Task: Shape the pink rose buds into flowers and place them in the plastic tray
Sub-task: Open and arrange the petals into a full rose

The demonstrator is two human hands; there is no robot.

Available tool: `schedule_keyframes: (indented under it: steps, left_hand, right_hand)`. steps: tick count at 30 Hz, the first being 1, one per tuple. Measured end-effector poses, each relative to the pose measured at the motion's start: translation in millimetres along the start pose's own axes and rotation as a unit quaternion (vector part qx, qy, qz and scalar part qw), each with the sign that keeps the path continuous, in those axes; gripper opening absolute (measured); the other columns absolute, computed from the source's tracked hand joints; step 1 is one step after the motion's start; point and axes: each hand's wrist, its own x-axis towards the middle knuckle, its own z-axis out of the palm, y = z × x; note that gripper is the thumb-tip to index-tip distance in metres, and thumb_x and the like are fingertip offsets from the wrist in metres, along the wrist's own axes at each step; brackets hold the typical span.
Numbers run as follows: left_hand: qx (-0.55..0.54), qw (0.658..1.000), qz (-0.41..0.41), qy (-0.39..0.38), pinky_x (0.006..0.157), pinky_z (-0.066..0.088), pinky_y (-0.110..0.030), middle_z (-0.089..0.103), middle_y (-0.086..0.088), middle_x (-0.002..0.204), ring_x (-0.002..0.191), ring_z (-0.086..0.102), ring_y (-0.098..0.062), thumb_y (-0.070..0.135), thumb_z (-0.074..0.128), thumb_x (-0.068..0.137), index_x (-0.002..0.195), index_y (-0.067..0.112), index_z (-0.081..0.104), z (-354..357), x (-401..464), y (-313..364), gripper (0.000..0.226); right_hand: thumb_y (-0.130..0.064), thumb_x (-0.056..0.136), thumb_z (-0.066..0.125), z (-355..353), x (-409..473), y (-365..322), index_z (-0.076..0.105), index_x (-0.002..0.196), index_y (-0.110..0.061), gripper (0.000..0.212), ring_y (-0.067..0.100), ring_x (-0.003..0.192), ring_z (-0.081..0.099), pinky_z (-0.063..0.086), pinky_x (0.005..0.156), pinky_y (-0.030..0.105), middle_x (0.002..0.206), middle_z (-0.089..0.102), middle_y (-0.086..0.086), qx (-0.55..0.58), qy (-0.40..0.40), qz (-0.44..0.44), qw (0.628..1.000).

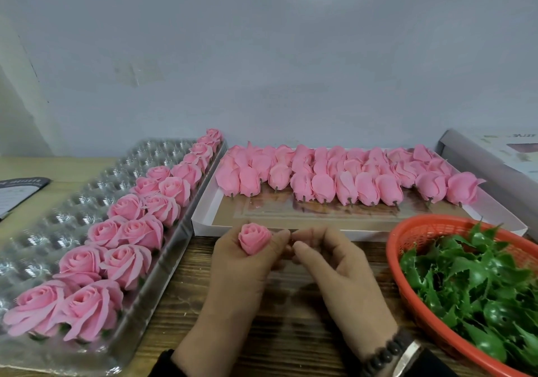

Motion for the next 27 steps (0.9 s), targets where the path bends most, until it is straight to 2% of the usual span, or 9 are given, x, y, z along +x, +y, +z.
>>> schedule_keyframes:
  steps: [3,8,11,14,16,18,20,24,27]
  left_hand:
    - [0.101,0.993,0.06,-0.017,0.046,0.043,-0.013,0.057,-0.003,0.053,0.048,0.053,-0.004,0.002,0.078,0.068,0.072,0.007,0.054,-0.6,0.0,-1.6,0.024]
    - [0.183,0.981,0.048,-0.049,0.07,0.054,-0.021,0.072,-0.001,0.081,0.076,0.069,-0.01,0.0,0.076,0.07,0.116,0.043,0.046,1.1,-1.3,-8.1,0.07]
    - [0.23,0.969,0.06,-0.065,0.072,0.049,-0.01,0.07,0.012,0.084,0.079,0.066,0.002,0.005,0.077,0.068,0.131,0.048,0.033,1.0,-2.4,-10.0,0.089]
    - [0.245,0.963,0.064,-0.091,0.064,0.041,0.0,0.065,0.03,0.088,0.077,0.063,0.01,0.003,0.073,0.067,0.128,0.053,0.027,3.0,-4.3,-8.1,0.092]
    - [0.241,0.965,0.054,-0.089,0.061,0.042,-0.003,0.067,0.022,0.082,0.071,0.063,0.006,0.004,0.073,0.068,0.13,0.053,0.026,3.8,-5.5,-7.1,0.092]
    - [0.244,0.967,0.032,-0.062,0.058,0.043,-0.006,0.065,0.008,0.077,0.066,0.061,0.003,0.012,0.074,0.066,0.133,0.047,0.029,4.6,-5.3,-6.2,0.088]
    - [0.258,0.966,0.018,-0.03,0.056,0.042,-0.007,0.062,0.006,0.084,0.067,0.059,0.003,0.019,0.078,0.065,0.125,0.032,0.041,4.3,-3.6,-7.4,0.071]
    - [0.26,0.965,0.003,-0.044,0.063,0.051,-0.027,0.066,-0.003,0.083,0.075,0.062,-0.014,0.01,0.076,0.068,0.089,0.017,0.057,4.0,-2.8,-9.1,0.029]
    - [0.254,0.964,-0.005,-0.08,0.068,0.054,-0.034,0.068,-0.008,0.084,0.079,0.063,-0.02,0.0,0.069,0.071,0.085,0.011,0.063,4.6,-4.2,-6.4,0.019]
  right_hand:
    - [-0.003,0.079,0.069,-1.8,-0.4,-3.0,0.066,0.091,-0.02,0.021,0.002,0.078,0.061,0.045,0.07,0.009,0.084,0.068,0.0,-0.048,-0.012,-0.054,0.997]
    - [-0.016,0.071,0.066,-1.1,-0.9,-8.7,0.063,0.104,-0.034,0.038,-0.002,0.098,0.057,0.038,0.085,0.007,0.103,0.064,-0.011,-0.162,-0.098,-0.111,0.976]
    - [-0.001,0.077,0.069,-3.1,0.1,-8.7,0.066,0.104,-0.03,0.039,-0.002,0.093,0.057,0.04,0.082,0.009,0.098,0.064,-0.012,-0.157,-0.113,-0.108,0.975]
    - [0.002,0.079,0.067,-5.6,0.7,-8.1,0.07,0.091,-0.025,0.03,0.0,0.085,0.06,0.046,0.075,0.013,0.089,0.066,-0.008,-0.129,-0.109,-0.084,0.982]
    - [0.0,0.08,0.067,-6.3,2.1,-5.9,0.068,0.085,-0.027,0.027,0.002,0.081,0.06,0.047,0.07,0.015,0.084,0.066,-0.009,-0.133,-0.096,-0.082,0.983]
    - [-0.001,0.08,0.067,-6.8,3.5,-3.3,0.067,0.083,-0.027,0.026,0.001,0.077,0.06,0.047,0.067,0.013,0.081,0.066,-0.009,-0.128,-0.067,-0.087,0.986]
    - [0.002,0.08,0.067,-7.7,5.0,-1.0,0.067,0.081,-0.023,0.025,0.002,0.076,0.061,0.046,0.071,0.015,0.08,0.066,-0.009,-0.124,-0.034,-0.105,0.986]
    - [-0.011,0.078,0.066,-5.8,3.3,-1.1,0.066,0.085,-0.026,0.017,0.004,0.082,0.061,0.044,0.073,0.012,0.084,0.065,-0.01,-0.144,-0.047,-0.13,0.98]
    - [-0.019,0.076,0.063,-0.9,1.1,-3.5,0.064,0.078,-0.037,0.018,0.002,0.09,0.059,0.041,0.073,0.006,0.088,0.061,-0.013,-0.195,-0.065,-0.164,0.965]
